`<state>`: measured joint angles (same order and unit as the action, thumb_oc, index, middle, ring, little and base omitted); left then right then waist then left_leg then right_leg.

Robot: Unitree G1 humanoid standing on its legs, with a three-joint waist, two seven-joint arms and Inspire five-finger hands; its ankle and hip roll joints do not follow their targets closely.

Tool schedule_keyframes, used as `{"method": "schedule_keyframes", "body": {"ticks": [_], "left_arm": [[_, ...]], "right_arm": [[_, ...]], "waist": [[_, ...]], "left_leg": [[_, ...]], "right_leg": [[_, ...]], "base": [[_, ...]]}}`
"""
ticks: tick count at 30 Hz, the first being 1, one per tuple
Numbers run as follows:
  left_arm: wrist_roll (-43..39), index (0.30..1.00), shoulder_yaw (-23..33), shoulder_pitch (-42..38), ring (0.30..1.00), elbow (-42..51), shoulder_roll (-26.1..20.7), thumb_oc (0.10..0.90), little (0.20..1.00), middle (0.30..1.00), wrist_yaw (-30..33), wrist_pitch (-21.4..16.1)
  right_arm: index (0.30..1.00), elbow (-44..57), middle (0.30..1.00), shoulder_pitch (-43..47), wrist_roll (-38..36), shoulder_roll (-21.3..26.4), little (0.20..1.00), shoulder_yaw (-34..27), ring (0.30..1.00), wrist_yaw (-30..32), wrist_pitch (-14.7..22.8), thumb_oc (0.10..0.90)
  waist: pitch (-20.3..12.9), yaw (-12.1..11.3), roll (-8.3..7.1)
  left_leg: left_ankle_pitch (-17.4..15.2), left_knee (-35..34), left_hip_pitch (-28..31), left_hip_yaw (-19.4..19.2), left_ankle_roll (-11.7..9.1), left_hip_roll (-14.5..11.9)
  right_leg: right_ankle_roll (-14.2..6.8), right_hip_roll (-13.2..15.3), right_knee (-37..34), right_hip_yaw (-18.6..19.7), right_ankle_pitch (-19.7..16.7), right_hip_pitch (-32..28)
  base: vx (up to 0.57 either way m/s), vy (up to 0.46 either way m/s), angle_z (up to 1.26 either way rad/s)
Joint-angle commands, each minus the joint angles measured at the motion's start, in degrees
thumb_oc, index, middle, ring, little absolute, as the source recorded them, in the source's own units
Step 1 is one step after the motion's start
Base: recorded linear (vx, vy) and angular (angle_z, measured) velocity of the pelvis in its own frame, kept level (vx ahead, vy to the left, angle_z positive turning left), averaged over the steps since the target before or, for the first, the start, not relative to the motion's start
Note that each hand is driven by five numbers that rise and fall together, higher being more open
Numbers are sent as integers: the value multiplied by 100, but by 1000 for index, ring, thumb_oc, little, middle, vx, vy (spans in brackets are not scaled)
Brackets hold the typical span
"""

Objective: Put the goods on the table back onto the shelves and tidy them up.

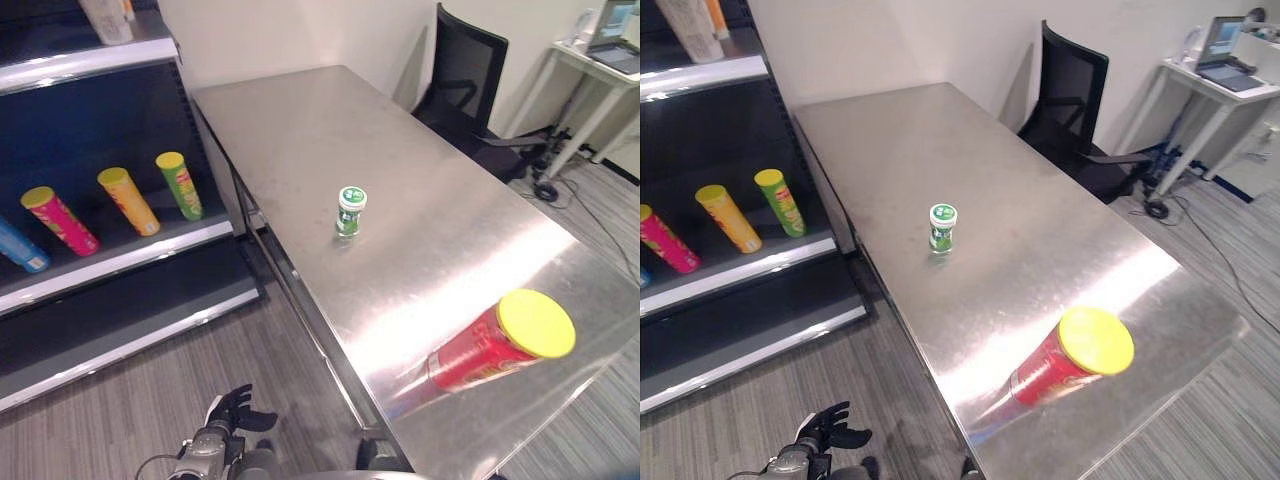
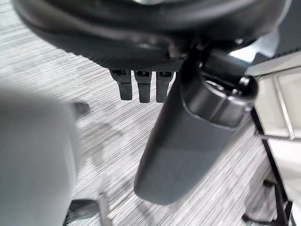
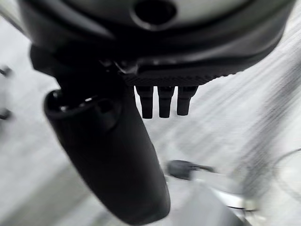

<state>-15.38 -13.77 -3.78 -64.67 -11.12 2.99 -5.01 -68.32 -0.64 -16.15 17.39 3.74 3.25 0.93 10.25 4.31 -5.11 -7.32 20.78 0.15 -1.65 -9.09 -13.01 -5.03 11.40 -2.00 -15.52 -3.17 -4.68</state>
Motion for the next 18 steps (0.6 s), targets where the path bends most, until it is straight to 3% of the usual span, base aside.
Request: {"method": "schedule_keyframes", "body": {"ticks": [1,3,4,5,7,8,10,11,13,15,17,18], "left_arm": [[64,900,6,-305,900,320,-259,800,900,900,144,-361],[294,900,-190,-412,900,311,-269,800,900,900,99,-362],[369,900,-210,-432,900,307,-277,800,900,900,72,-343],[454,900,-179,-474,900,270,-386,800,900,900,52,-301],[307,900,-58,-445,900,249,-446,800,900,900,39,-272],[268,900,11,-433,900,198,-506,800,900,900,-1,-257],[291,900,-5,-441,900,179,-538,800,900,900,-27,-248],[351,900,20,-402,900,114,-590,800,900,900,-54,-211],[382,900,56,-370,900,44,-604,800,900,900,-49,-198],[403,900,227,-219,900,-274,-624,800,900,900,-68,-156],[464,900,229,-194,900,-370,-618,800,900,900,-80,-147],[539,900,203,-171,900,-450,-608,800,900,900,-90,-148]], "right_arm": [[900,-64,900,104,-131,26,900,72,900,69,78,800],[900,-16,900,89,-158,37,900,-82,900,65,29,800],[900,-4,900,150,-147,38,900,-108,900,65,22,800],[900,-38,900,248,-97,-29,900,-70,900,59,-23,800],[900,-73,900,250,-65,-104,900,22,900,39,-23,800],[900,-139,900,255,-106,-100,900,9,900,60,6,800],[900,-199,900,261,-120,-82,900,-9,900,64,15,800],[900,-384,900,252,-84,-52,900,-27,900,79,6,800],[900,-467,900,252,-80,-42,900,-41,900,82,7,800],[900,-634,900,275,-98,-33,900,-54,900,77,33,800],[900,-645,900,289,-92,-42,900,-32,900,82,49,800],[900,-635,900,304,-91,-70,900,18,900,102,63,800]], "waist": [[-228,-8,74],[-327,152,71],[-319,170,79],[-225,94,98],[-185,45,168],[-170,-20,224],[-167,-37,251],[-193,-99,282],[-195,-125,304],[-256,-232,301],[-296,-231,287],[-317,-237,244]], "left_leg": [[201,-993,656,430,33,39],[-345,-1740,1028,349,132,264],[-387,-1938,1109,254,210,375],[-255,-2269,1231,-65,351,528],[6,-2553,1208,-181,440,604],[144,-2578,1094,-255,509,645],[206,-2578,998,-270,544,672],[289,-2578,831,-316,616,749],[292,-2578,802,-338,636,770],[416,-2578,633,-446,717,882],[451,-2578,570,-464,722,912],[454,-2578,543,-476,727,970]], "right_leg": [[-665,671,127,704,28,222],[-949,1138,-26,819,-645,422],[-993,1252,-41,874,-886,590],[-965,1373,20,610,-1347,971],[-874,1147,233,399,-1038,1050],[-801,884,495,254,-727,994],[-745,784,633,157,-572,942],[-649,596,822,-54,-234,793],[-584,480,948,-98,-30,722],[-451,114,1325,-207,336,582],[-431,-14,1336,-147,366,604],[-372,-217,1100,-42,502,405]], "base": [[40,630,-2],[-34,630,9],[-261,743,-3],[-329,693,-79],[-302,533,-89],[-255,365,-7],[-196,245,-30],[-118,134,-17],[-145,161,13],[-157,161,-18],[-34,46,-30],[9,18,-21]]}}
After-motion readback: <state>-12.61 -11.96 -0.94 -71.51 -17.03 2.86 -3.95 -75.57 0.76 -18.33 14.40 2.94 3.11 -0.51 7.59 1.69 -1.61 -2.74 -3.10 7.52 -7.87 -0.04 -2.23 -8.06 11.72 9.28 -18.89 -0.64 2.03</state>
